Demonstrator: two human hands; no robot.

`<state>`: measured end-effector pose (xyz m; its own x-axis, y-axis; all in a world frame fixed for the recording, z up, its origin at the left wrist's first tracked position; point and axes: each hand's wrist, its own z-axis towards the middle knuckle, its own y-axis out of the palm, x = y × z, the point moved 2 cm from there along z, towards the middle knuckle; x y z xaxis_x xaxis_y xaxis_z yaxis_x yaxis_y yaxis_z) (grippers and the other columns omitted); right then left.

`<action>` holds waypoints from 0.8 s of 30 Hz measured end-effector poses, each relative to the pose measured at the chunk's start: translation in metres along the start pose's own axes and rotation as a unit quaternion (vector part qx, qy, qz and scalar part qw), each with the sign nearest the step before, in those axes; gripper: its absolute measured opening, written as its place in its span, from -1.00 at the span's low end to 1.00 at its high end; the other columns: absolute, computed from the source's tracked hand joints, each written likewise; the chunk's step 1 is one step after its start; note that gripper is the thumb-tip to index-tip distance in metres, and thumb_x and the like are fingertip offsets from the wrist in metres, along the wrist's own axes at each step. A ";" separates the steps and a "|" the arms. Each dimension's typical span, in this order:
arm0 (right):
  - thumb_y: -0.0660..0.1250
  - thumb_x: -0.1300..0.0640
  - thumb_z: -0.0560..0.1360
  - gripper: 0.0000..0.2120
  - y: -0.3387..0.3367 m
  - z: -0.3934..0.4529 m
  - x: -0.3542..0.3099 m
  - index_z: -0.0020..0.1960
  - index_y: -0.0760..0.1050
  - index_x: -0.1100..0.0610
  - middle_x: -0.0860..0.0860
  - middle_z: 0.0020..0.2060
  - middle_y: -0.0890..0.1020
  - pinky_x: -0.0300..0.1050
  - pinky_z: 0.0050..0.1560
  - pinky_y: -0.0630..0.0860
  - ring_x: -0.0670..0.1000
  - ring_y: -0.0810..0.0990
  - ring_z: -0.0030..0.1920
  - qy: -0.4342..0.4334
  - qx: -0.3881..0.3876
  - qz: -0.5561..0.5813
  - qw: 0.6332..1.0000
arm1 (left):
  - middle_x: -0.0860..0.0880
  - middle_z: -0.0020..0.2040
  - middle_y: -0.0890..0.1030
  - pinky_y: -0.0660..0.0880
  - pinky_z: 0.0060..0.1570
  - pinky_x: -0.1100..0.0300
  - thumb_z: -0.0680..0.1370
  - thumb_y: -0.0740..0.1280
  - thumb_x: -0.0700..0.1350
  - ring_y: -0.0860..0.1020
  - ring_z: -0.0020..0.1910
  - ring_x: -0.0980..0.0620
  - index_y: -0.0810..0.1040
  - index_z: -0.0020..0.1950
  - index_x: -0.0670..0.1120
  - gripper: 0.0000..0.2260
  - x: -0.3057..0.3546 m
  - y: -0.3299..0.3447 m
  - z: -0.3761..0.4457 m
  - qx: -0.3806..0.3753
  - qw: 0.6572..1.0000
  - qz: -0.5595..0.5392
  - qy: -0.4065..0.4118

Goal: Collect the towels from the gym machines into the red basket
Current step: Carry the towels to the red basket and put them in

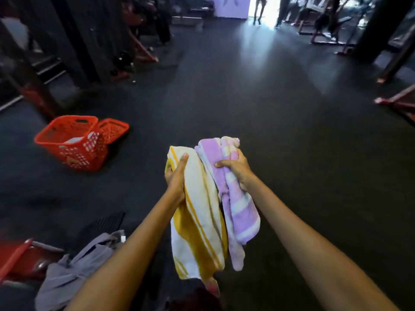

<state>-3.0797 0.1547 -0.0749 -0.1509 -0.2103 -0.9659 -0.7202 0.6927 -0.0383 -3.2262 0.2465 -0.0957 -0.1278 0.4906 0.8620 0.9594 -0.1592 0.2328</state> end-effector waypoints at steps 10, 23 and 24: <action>0.50 0.26 0.30 -0.41 0.072 0.191 -0.063 0.25 0.34 0.04 0.07 0.15 0.52 0.05 0.17 0.54 0.10 0.53 0.14 -0.007 -0.151 -0.021 0.988 | 0.01 0.06 0.63 0.50 -0.06 0.19 0.44 0.43 0.08 0.60 0.03 0.02 0.53 0.16 -0.05 -0.64 0.080 0.043 0.138 0.125 0.989 -0.064 0.055; 0.47 0.30 0.31 -0.40 0.168 0.400 -0.121 0.30 0.35 0.10 0.05 0.14 0.52 -0.08 0.07 0.52 0.05 0.53 0.11 -0.020 -0.305 -0.056 0.950 | -0.02 0.17 0.61 0.52 0.18 0.07 0.44 0.43 0.10 0.59 0.11 0.00 0.52 0.28 -0.11 -0.51 0.142 0.085 0.306 0.278 0.945 -0.142 0.097; 0.47 0.31 0.31 -0.39 0.178 0.418 -0.130 0.30 0.36 0.12 0.05 0.13 0.52 -0.08 0.08 0.52 0.05 0.53 0.11 -0.025 -0.319 -0.065 0.945 | -0.03 0.19 0.60 0.52 0.18 0.06 0.43 0.43 0.12 0.58 0.13 -0.01 0.50 0.31 -0.10 -0.48 0.150 0.090 0.320 0.295 0.939 -0.151 0.095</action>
<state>-2.9055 0.5935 -0.0629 -0.0130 -0.2205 -0.9753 -0.9946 0.1033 -0.0101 -3.0785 0.5795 -0.0898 -0.4045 0.2665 0.8748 0.8379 0.4914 0.2377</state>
